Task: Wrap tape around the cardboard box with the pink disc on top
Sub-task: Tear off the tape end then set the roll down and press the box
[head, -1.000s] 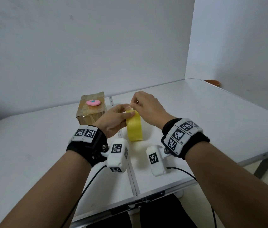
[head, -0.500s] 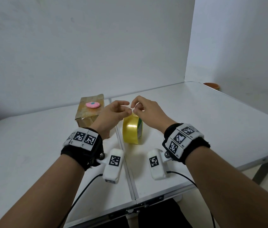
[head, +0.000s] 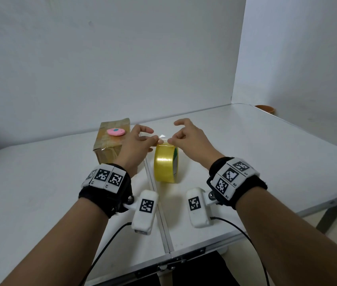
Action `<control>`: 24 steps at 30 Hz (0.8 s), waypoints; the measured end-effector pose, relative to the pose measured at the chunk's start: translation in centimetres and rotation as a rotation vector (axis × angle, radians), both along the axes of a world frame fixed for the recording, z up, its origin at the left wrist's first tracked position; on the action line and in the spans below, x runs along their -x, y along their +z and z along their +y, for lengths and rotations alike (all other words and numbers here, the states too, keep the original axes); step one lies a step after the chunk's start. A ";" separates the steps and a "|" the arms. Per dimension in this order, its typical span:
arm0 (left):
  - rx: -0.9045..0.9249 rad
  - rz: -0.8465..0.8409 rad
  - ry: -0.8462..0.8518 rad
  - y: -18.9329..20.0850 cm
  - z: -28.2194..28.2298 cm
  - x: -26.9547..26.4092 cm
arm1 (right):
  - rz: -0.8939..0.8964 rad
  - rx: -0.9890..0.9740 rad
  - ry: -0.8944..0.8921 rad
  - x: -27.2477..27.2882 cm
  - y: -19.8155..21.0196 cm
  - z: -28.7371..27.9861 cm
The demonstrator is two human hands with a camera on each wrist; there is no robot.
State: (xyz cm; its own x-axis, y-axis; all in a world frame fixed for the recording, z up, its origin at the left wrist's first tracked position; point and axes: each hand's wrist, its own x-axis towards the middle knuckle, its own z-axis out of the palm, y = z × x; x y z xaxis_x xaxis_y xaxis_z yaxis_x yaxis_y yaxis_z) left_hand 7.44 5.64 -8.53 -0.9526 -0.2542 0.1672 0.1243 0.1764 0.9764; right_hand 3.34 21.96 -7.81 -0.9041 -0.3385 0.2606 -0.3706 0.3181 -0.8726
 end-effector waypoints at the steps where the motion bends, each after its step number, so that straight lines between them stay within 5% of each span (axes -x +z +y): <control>1: -0.010 0.002 0.000 0.0 0.0 -0.1 | -0.015 0.015 -0.004 0.0 0.0 0.1; 14: 0.052 -0.006 -0.048 0.2 -0.3 -0.4 | -0.044 0.115 -0.047 0.1 -0.7 0.2; 24: 0.268 0.026 0.002 0.4 0.0 -0.2 | 0.038 0.027 -0.043 -0.4 -0.6 0.0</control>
State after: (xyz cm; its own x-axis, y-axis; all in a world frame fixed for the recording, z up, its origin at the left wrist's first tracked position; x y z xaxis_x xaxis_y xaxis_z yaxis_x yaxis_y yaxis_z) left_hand 7.59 5.60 -8.18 -0.9466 -0.2000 0.2528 0.1476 0.4283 0.8915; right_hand 3.78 22.00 -8.45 -0.9070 -0.2918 0.3037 -0.3903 0.3109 -0.8666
